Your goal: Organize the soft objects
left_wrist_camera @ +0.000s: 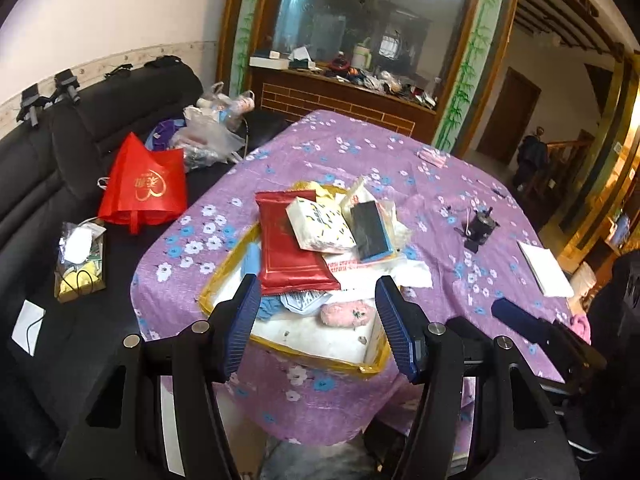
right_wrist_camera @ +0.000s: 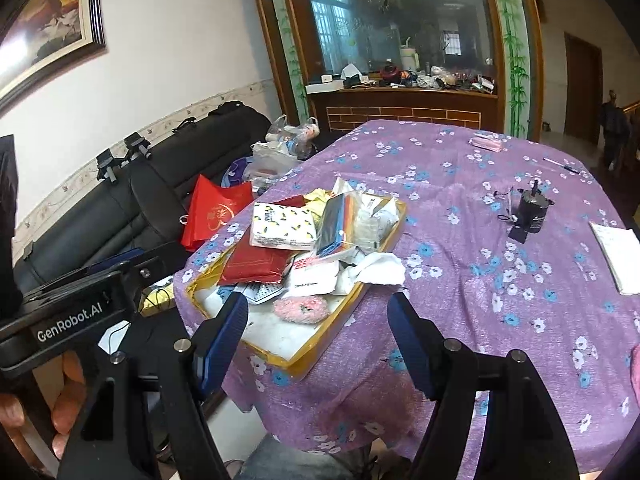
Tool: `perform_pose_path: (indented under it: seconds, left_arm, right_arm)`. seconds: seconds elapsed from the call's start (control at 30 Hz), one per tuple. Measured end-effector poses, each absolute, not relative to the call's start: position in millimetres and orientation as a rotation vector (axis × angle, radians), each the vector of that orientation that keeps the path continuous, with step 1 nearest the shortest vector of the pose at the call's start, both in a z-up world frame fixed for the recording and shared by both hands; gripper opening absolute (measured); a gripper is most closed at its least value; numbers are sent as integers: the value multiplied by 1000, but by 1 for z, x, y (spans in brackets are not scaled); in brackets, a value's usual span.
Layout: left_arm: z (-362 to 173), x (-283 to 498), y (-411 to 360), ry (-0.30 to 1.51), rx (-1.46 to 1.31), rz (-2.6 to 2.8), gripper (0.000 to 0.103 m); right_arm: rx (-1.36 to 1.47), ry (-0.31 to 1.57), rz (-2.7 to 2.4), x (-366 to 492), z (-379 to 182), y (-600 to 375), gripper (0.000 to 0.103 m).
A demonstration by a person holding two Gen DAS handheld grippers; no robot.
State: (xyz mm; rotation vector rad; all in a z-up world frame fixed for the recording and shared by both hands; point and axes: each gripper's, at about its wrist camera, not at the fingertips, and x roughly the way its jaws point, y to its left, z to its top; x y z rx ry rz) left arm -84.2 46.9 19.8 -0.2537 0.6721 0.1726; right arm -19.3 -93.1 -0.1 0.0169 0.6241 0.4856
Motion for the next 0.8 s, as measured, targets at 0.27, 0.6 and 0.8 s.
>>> perform_pose_path:
  seconds: [0.27, 0.6, 0.8]
  left_arm:
    - [-5, -63, 52, 760, -238, 244, 60]
    - [-19, -42, 52, 824, -186, 249, 60]
    - [-19, -42, 59, 794, -210, 283, 60]
  right_arm:
    - [53, 629, 450, -2, -9, -98, 72]
    - [-6, 641, 406, 12, -20, -85, 72]
    - [-8, 654, 413, 19, -24, -80, 72]
